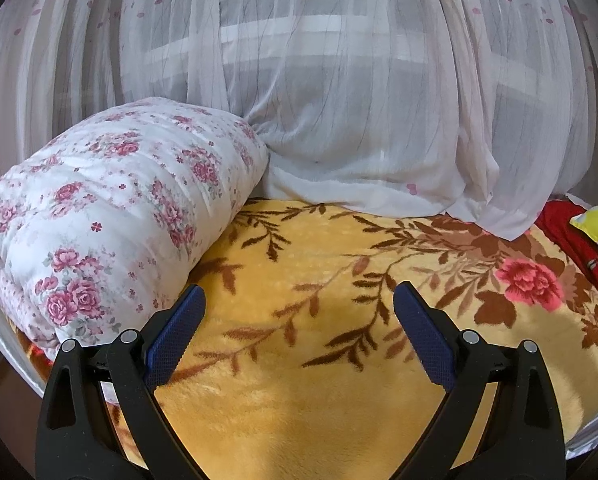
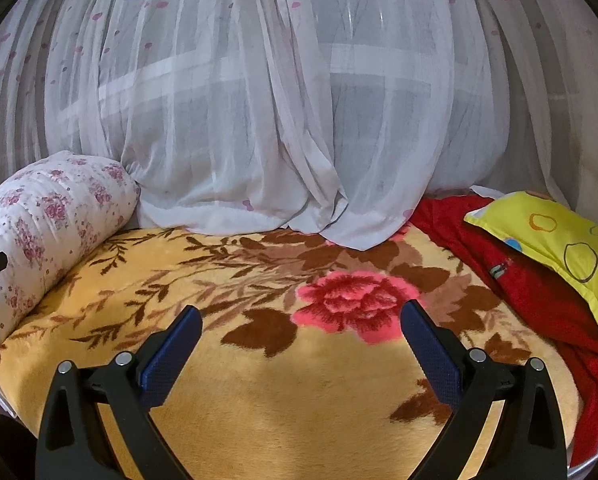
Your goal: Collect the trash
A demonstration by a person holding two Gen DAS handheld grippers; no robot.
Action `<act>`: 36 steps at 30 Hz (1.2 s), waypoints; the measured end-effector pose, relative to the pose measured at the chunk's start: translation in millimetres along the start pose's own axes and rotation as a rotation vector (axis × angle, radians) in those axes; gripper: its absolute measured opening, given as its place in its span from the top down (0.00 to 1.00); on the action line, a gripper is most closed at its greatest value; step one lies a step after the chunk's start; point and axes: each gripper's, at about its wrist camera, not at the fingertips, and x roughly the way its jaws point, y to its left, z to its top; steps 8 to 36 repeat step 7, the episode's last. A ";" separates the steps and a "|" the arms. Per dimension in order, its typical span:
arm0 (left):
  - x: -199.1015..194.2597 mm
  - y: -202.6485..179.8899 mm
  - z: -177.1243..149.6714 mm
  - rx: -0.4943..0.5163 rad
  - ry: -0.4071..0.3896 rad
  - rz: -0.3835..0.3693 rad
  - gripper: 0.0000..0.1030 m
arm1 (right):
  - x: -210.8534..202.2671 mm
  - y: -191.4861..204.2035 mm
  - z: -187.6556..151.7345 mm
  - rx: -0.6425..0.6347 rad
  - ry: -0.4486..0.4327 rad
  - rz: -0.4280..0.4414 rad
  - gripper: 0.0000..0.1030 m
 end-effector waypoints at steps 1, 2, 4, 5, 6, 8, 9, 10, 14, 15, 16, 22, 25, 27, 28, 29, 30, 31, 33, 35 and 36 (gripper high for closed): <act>-0.2 -0.2 -0.2 -0.002 0.001 0.000 0.10 | -0.2 0.9 -0.2 -0.001 0.000 0.001 0.05; -0.7 0.0 -0.8 -0.006 0.005 -0.002 0.10 | -0.3 2.2 -0.6 -0.003 0.001 0.002 0.05; 0.5 1.3 -1.4 -0.014 0.019 -0.009 0.10 | 0.1 3.3 -0.6 -0.007 0.004 0.001 0.05; 1.1 2.0 -1.8 -0.015 0.023 -0.009 0.10 | 0.4 3.6 -0.8 -0.008 0.006 0.001 0.05; 1.8 2.5 -2.3 -0.015 0.027 -0.008 0.10 | 0.6 4.2 -1.2 -0.010 0.008 0.001 0.05; 2.4 2.9 -2.8 -0.015 0.031 -0.008 0.10 | 1.0 4.2 -1.1 -0.011 0.009 0.001 0.05; 2.4 2.9 -2.8 -0.015 0.031 -0.008 0.10 | 1.0 4.2 -1.1 -0.011 0.009 0.001 0.05; 2.4 2.9 -2.8 -0.015 0.031 -0.008 0.10 | 1.0 4.2 -1.1 -0.011 0.009 0.001 0.05; 2.4 2.9 -2.8 -0.015 0.031 -0.008 0.10 | 1.0 4.2 -1.1 -0.011 0.009 0.001 0.05; 2.4 2.9 -2.8 -0.015 0.031 -0.008 0.10 | 1.0 4.2 -1.1 -0.011 0.009 0.001 0.05; 2.4 2.9 -2.8 -0.015 0.031 -0.008 0.10 | 1.0 4.2 -1.1 -0.011 0.009 0.001 0.05; 2.4 2.9 -2.8 -0.015 0.031 -0.008 0.10 | 1.0 4.2 -1.1 -0.011 0.009 0.001 0.05; 2.4 2.9 -2.8 -0.015 0.031 -0.008 0.10 | 1.0 4.2 -1.1 -0.011 0.009 0.001 0.05; 2.4 2.9 -2.8 -0.015 0.031 -0.008 0.10 | 1.0 4.2 -1.1 -0.011 0.009 0.001 0.05; 2.4 2.9 -2.8 -0.015 0.031 -0.008 0.10 | 1.0 4.2 -1.1 -0.011 0.009 0.001 0.05; 2.4 2.9 -2.8 -0.015 0.031 -0.008 0.10 | 1.0 4.2 -1.1 -0.011 0.009 0.001 0.05; 2.4 2.9 -2.8 -0.015 0.031 -0.008 0.10 | 1.0 4.2 -1.1 -0.011 0.009 0.001 0.05; 2.4 2.9 -2.8 -0.015 0.031 -0.008 0.10 | 1.0 4.2 -1.1 -0.011 0.009 0.001 0.05; 2.4 2.9 -2.8 -0.015 0.031 -0.008 0.10 | 1.0 4.2 -1.1 -0.011 0.009 0.001 0.05; 2.4 2.9 -2.8 -0.015 0.031 -0.008 0.10 | 1.0 4.2 -1.1 -0.011 0.009 0.001 0.05; 2.4 2.9 -2.8 -0.015 0.031 -0.008 0.10 | 1.0 4.2 -1.1 -0.011 0.009 0.001 0.05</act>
